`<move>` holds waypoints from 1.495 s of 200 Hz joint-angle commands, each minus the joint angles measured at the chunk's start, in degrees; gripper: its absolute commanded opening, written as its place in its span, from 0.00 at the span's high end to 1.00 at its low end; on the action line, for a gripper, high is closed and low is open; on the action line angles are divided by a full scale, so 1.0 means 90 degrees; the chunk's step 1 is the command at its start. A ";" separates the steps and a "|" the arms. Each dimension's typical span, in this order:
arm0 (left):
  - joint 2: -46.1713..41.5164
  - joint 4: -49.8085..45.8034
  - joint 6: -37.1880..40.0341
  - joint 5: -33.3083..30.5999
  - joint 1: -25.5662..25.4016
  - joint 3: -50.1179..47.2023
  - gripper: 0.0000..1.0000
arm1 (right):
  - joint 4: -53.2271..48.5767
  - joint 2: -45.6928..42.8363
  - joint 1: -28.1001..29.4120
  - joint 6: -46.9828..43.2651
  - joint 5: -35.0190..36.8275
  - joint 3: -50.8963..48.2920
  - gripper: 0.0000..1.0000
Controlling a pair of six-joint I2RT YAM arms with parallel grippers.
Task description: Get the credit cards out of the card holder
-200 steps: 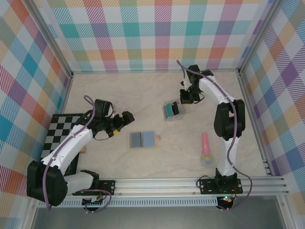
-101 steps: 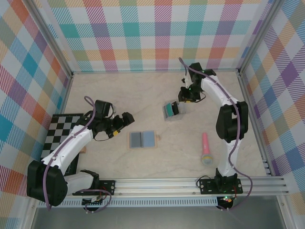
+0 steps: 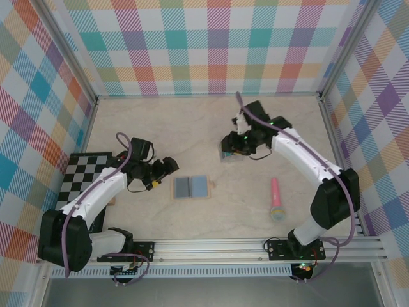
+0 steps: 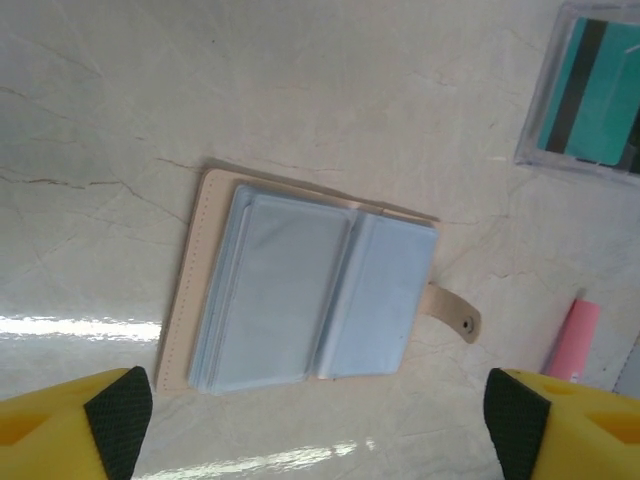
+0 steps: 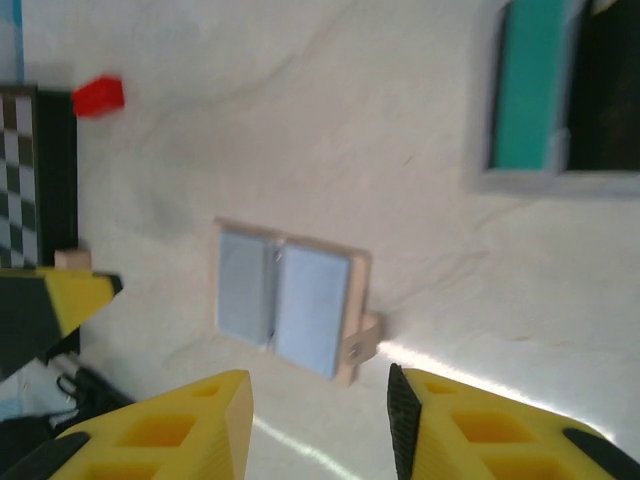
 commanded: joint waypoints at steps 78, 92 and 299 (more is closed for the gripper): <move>0.0534 0.0215 -0.0125 0.0218 -0.0164 -0.0150 0.36 | 0.0433 0.2129 0.1739 0.1410 0.0632 0.0612 0.61; 0.0676 0.0260 -0.0124 0.0231 -0.0203 -0.0146 0.39 | 0.0308 0.2360 0.1759 0.1433 0.0833 0.0770 0.61; 0.2349 0.0841 -0.0215 0.0080 -0.0667 -0.0072 0.74 | 0.0109 0.3472 0.1770 0.1074 0.0591 0.1239 0.85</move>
